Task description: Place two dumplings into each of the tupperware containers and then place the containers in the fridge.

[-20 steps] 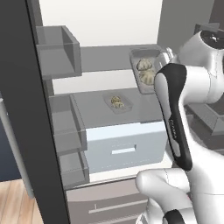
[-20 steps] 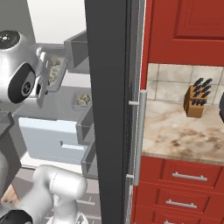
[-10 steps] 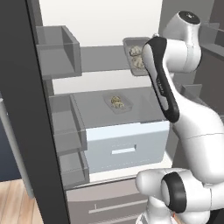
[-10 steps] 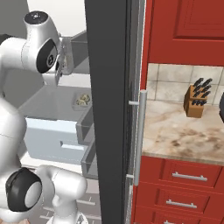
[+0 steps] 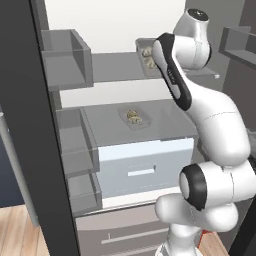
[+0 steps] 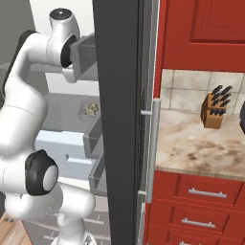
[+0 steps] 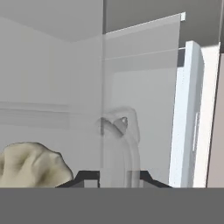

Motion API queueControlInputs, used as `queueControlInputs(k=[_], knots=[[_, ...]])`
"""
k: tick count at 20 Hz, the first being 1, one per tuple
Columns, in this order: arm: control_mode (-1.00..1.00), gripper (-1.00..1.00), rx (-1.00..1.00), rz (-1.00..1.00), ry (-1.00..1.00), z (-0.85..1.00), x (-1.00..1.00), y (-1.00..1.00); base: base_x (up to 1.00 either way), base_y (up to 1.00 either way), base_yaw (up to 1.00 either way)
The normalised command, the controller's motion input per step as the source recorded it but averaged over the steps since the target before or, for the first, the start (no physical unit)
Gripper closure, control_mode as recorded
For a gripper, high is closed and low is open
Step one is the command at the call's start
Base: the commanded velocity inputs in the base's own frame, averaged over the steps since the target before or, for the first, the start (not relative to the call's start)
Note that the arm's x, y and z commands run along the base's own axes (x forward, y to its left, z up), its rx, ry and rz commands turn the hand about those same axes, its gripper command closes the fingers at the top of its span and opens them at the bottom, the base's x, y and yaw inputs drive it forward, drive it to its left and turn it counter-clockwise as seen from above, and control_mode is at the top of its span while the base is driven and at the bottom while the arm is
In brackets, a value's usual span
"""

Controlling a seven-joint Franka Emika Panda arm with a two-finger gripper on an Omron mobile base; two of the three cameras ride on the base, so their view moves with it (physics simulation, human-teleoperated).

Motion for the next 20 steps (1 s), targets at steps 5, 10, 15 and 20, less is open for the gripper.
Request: queueControlInputs(k=[5,10,15,20], knots=[[-1.00,1.00,0.00,0.00,0.05,-0.19,0.61,0.00,0.00,0.00,0.00],[-1.00,1.00,0.00,0.00,0.00,-0.59,0.37,0.00,0.00,0.00,0.00],[-1.00,1.00,0.00,0.00,0.00,-0.18,0.43,0.00,0.00,0.00,0.00],[-1.00,1.00,0.00,0.00,0.00,-0.12,0.35,0.00,0.00,0.00,0.00]])
